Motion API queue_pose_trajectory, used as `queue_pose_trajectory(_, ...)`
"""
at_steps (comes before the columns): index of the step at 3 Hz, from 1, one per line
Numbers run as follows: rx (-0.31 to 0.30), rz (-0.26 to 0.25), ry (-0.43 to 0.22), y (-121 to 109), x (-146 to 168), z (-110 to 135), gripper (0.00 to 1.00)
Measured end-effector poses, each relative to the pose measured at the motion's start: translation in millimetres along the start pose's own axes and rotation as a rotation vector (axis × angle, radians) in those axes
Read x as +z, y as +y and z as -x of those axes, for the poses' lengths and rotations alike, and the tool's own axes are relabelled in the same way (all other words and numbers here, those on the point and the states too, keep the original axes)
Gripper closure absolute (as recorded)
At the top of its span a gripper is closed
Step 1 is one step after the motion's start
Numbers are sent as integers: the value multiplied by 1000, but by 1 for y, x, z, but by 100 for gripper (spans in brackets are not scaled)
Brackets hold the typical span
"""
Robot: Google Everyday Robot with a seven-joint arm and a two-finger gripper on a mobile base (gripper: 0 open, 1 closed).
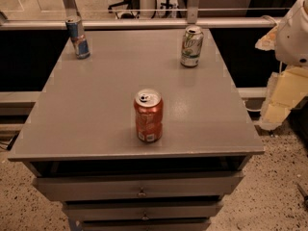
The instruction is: Knock coke can over
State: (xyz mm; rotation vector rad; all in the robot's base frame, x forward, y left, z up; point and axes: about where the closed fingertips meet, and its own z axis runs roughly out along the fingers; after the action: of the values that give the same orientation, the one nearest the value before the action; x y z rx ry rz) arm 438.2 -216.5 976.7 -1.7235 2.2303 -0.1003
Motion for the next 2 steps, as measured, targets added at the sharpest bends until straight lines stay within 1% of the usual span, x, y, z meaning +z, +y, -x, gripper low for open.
queue_pose_trajectory(1,0,0,0,0,0,0,0)
queue_pose_trajectory(2,10,9,-37,-3,6,3,0)
